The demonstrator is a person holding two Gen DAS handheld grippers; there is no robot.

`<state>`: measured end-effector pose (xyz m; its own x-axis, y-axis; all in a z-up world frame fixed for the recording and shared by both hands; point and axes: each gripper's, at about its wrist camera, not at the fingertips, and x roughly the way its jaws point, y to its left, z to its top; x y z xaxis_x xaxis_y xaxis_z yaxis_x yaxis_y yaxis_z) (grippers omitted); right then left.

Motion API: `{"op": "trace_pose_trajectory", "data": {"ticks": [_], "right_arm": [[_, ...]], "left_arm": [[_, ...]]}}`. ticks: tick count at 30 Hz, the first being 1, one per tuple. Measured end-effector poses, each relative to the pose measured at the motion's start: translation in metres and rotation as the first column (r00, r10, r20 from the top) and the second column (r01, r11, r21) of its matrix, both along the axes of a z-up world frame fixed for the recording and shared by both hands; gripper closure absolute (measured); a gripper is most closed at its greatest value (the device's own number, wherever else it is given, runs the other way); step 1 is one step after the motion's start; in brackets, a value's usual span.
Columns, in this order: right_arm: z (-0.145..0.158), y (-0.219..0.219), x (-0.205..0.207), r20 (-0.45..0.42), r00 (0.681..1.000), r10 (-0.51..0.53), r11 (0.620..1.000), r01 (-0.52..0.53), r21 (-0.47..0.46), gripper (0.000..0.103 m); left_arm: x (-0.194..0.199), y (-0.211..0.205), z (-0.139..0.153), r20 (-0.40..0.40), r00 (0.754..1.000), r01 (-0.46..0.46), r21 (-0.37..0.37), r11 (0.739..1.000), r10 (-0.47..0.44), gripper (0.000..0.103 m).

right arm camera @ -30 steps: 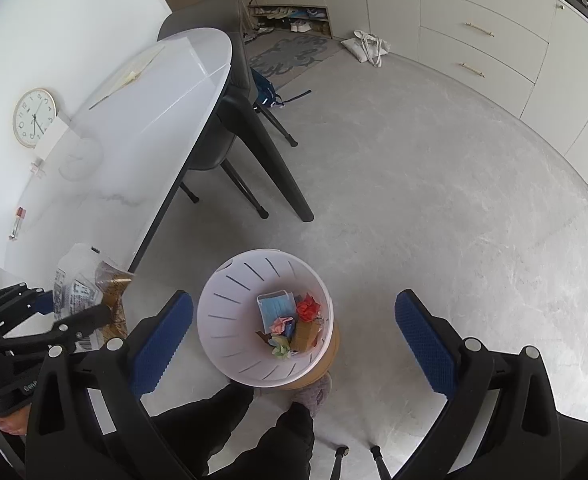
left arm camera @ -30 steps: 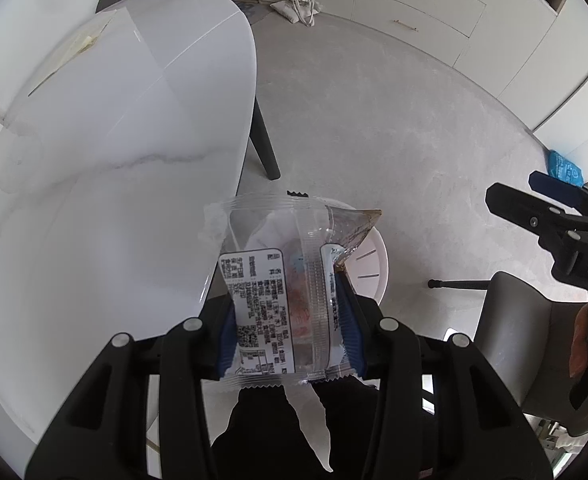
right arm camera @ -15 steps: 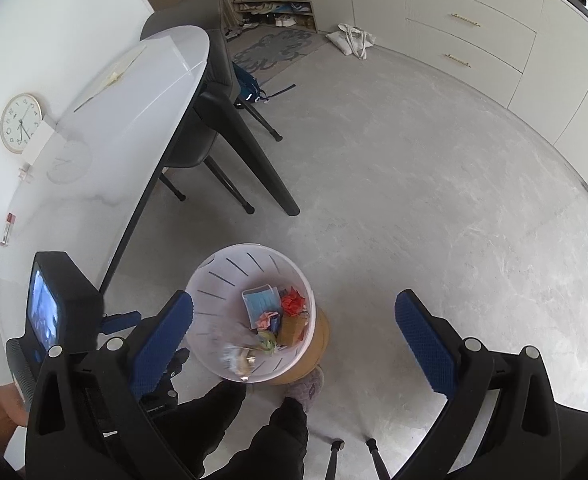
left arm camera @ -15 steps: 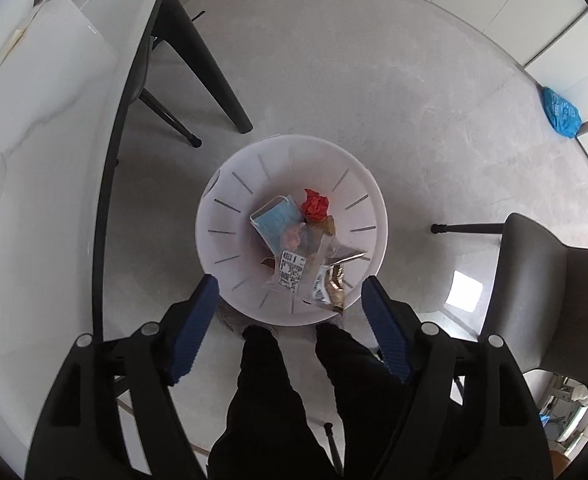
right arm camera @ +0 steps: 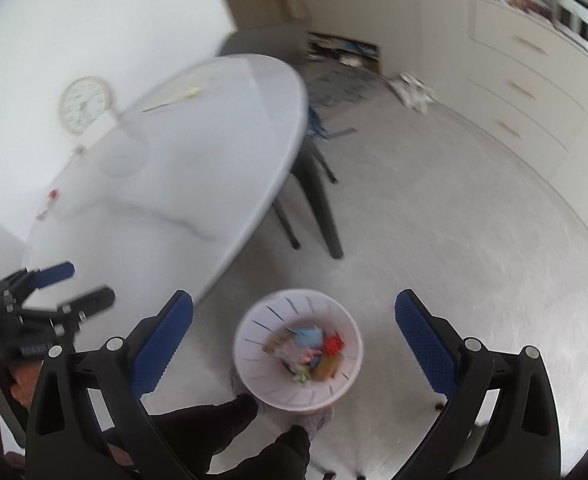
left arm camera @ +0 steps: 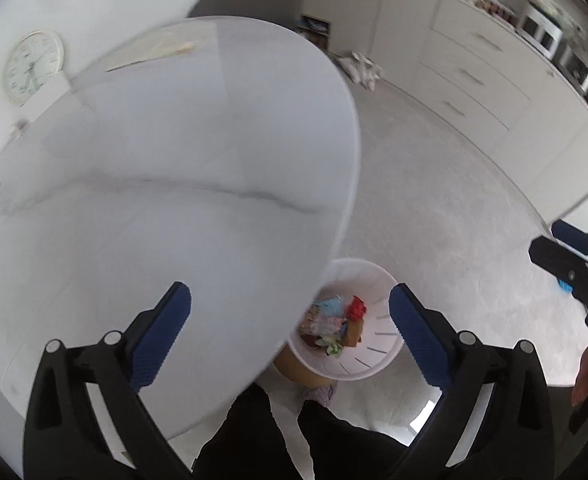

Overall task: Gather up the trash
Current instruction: 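Grasp the red-and-white medicine box with the left tool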

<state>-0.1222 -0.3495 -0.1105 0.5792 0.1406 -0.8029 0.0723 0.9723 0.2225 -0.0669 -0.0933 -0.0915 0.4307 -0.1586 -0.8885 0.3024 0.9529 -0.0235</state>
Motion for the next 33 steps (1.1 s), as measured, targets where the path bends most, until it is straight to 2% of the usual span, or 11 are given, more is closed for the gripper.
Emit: {"op": "trace_pose_trajectory", "data": {"ticks": [3, 5, 8, 11, 13, 14, 16, 20, 25, 29, 33], "right_arm": [[0.019, 0.048, 0.025, 0.048, 0.989, 0.138, 0.990, -0.136, -0.048, 0.003], [0.025, 0.088, 0.045, 0.068, 0.971, 0.229, 0.972, -0.225, -0.068, 0.003], [0.025, 0.151, 0.080, 0.068, 0.935, 0.348, 0.937, -0.345, -0.056, 0.003], [0.025, 0.228, 0.121, 0.067, 0.886, 0.459, 0.888, -0.457, -0.039, 0.003], [0.027, 0.284, 0.151, 0.067, 0.853, 0.517, 0.856, -0.516, -0.038, 0.003], [0.027, 0.320, 0.171, 0.070, 0.833, 0.548, 0.836, -0.547, -0.036, 0.003], [0.028, 0.379, 0.202, 0.064, 0.807, 0.587, 0.809, -0.587, -0.029, 0.003], [0.027, 0.496, 0.265, 0.065, 0.768, 0.637, 0.770, -0.639, 0.008, 0.003], [0.012, 0.609, 0.327, 0.015, 0.753, 0.658, 0.752, -0.658, 0.028, 0.003], [-0.002, 0.673, 0.375, -0.020, 0.762, 0.647, 0.760, -0.643, 0.099, 0.003], [-0.017, 0.717, 0.410, -0.047, 0.766, 0.641, 0.767, -0.638, 0.065, 0.003]], "left_arm": [[0.014, 0.072, 0.025, 0.042, 0.980, -0.192, -0.028, 0.981, 0.193, 0.008], [0.022, 0.125, 0.034, 0.059, 0.942, -0.328, -0.038, 0.944, 0.330, 0.008], [0.035, 0.201, 0.038, 0.078, 0.868, -0.487, -0.050, 0.872, 0.490, 0.008], [0.055, 0.276, 0.033, 0.096, 0.802, -0.590, -0.029, 0.807, 0.590, 0.008], [0.076, 0.332, 0.026, 0.115, 0.773, -0.626, -0.018, 0.780, 0.624, 0.008], [0.086, 0.357, 0.022, 0.126, 0.769, -0.631, -0.010, 0.776, 0.627, 0.008], [0.116, 0.419, 0.014, 0.157, 0.779, -0.616, 0.006, 0.788, 0.607, 0.008], [0.192, 0.547, -0.008, 0.165, 0.839, -0.536, 0.081, 0.841, 0.519, 0.008], [0.298, 0.691, -0.032, 0.129, 0.883, -0.467, 0.143, 0.873, 0.451, 0.008], [0.372, 0.762, -0.060, 0.049, 0.904, -0.428, 0.096, 0.899, 0.425, 0.008], [0.429, 0.792, -0.092, -0.018, 0.935, -0.351, 0.077, 0.933, 0.354, 0.008]]}}
